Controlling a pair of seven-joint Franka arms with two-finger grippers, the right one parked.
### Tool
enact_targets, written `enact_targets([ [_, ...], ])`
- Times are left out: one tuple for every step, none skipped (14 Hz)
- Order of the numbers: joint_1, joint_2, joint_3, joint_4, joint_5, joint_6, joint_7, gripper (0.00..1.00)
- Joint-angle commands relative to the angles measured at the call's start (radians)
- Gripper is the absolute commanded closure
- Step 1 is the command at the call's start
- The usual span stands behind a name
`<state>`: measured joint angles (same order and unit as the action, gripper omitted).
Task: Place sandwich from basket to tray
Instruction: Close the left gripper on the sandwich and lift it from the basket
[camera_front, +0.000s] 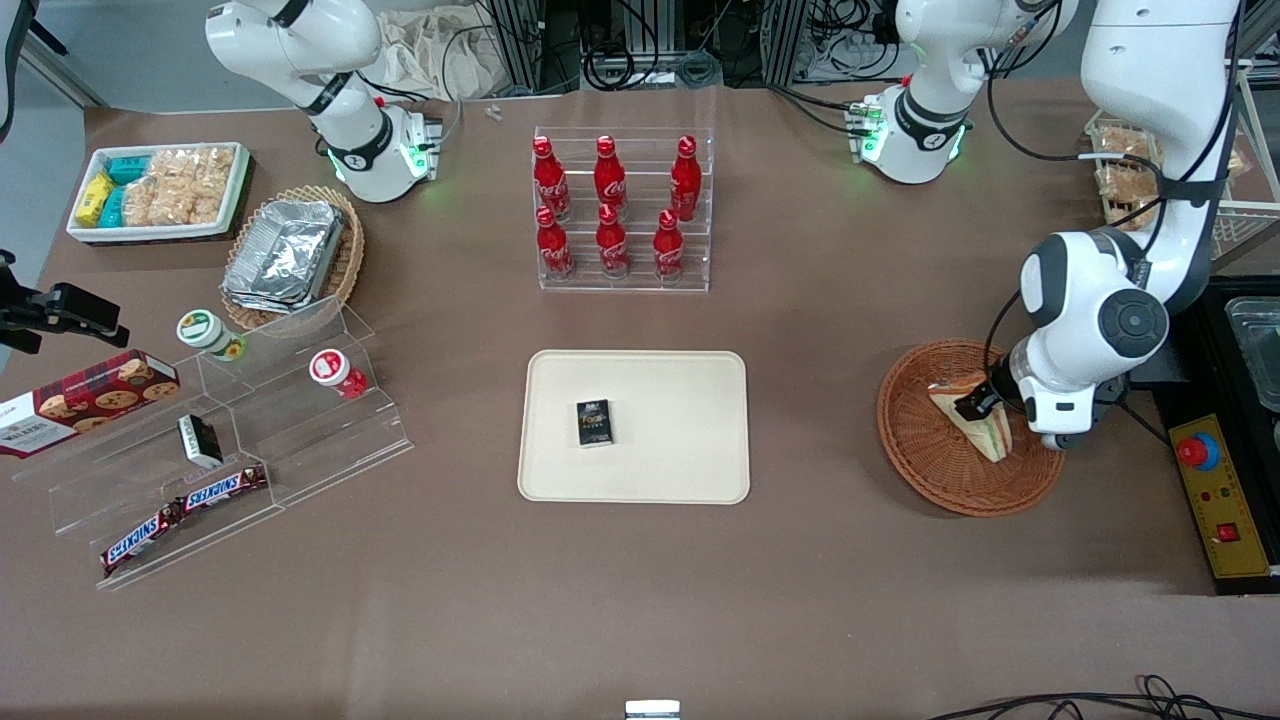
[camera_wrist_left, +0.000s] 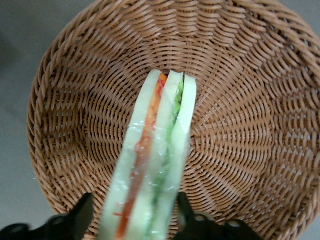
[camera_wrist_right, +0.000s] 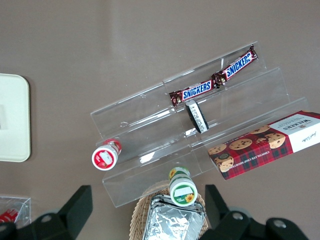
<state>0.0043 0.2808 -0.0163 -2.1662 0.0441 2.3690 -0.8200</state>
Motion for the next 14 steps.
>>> enact_targets([
  [-0.014, 0.0, 0.002, 0.005, 0.014, 0.01, -0.065, 0.85],
  [-0.014, -0.003, 0.002, 0.005, 0.014, 0.01, -0.067, 0.9],
  [-0.014, -0.011, 0.001, 0.008, 0.014, 0.007, -0.067, 1.0],
  [-0.015, -0.018, -0.002, 0.023, 0.013, -0.008, -0.062, 1.0],
  [-0.017, -0.026, -0.004, 0.051, 0.013, -0.045, -0.054, 1.0],
  [-0.017, -0.031, -0.005, 0.092, 0.013, -0.115, -0.05, 1.0],
  [-0.018, -0.038, -0.014, 0.153, 0.013, -0.201, -0.048, 1.0],
  [-0.018, -0.041, -0.034, 0.228, 0.011, -0.297, -0.027, 1.0],
  [-0.018, -0.048, -0.051, 0.305, 0.002, -0.403, 0.04, 1.0],
  [-0.018, -0.045, -0.071, 0.392, -0.009, -0.504, 0.1, 1.0],
  [-0.018, -0.035, -0.095, 0.479, -0.032, -0.598, 0.117, 1.0],
  [-0.023, -0.019, -0.135, 0.55, -0.05, -0.675, 0.125, 1.0],
  [-0.024, -0.005, -0.184, 0.601, -0.049, -0.718, 0.133, 1.0],
  [-0.024, 0.015, -0.245, 0.63, -0.043, -0.725, 0.169, 1.0],
])
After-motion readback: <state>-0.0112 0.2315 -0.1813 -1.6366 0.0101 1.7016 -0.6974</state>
